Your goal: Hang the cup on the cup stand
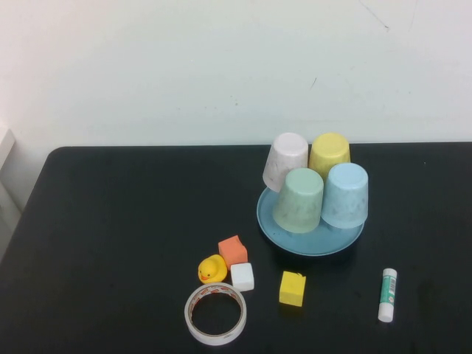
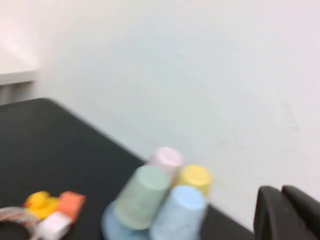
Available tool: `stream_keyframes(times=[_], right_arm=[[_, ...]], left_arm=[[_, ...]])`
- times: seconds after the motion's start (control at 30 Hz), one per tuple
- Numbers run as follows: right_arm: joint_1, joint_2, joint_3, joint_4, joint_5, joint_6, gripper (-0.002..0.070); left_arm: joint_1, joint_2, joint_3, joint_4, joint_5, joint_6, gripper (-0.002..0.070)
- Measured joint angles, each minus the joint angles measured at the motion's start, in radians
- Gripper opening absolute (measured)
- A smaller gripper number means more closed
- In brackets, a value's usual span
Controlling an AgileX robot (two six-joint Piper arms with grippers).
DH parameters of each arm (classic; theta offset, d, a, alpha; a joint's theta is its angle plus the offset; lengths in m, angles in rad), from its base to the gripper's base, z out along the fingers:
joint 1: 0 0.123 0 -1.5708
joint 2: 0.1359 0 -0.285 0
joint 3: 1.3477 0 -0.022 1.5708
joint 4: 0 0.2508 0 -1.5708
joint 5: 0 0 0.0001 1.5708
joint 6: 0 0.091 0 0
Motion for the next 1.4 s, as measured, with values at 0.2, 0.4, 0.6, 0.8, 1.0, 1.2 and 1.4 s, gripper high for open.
stream_keyframes(times=[0.2, 0.4, 0.6, 0.8, 1.0, 1.2, 1.4], right_arm=[[0.0, -0.109, 0.139, -0.353, -0.121, 0.454, 0.001], [0.0, -0.221, 0.258, -1.138, -0.117, 1.395, 0.001], [-0.012, -0.277, 0.354, -1.222, -0.08, 1.526, 0.001], [-0.044, -0.28, 0.377, -1.207, -0.075, 1.515, 0.001], [-0.047, -0.28, 0.375, -1.177, -0.048, 1.517, 0.001], [-0.047, -0.28, 0.373, -1.17, -0.042, 1.548, 0.001], [-0.047, -0.28, 0.373, -1.17, -0.04, 1.549, 0.001]], left_arm=[[0.0, 0.0, 0.002, 0.0, 0.0, 0.0, -0.0001], [0.0, 0.0, 0.002, 0.0, 0.0, 0.0, -0.0001], [0.0, 0.0, 0.002, 0.0, 0.0, 0.0, -0.0001], [0.0, 0.0, 0.002, 0.0, 0.0, 0.0, -0.0001], [0.0, 0.0, 0.002, 0.0, 0.0, 0.0, -0.0001], [0.0, 0.0, 0.002, 0.0, 0.0, 0.0, -0.0001], [0.0, 0.0, 0.002, 0.0, 0.0, 0.0, -0.0001]])
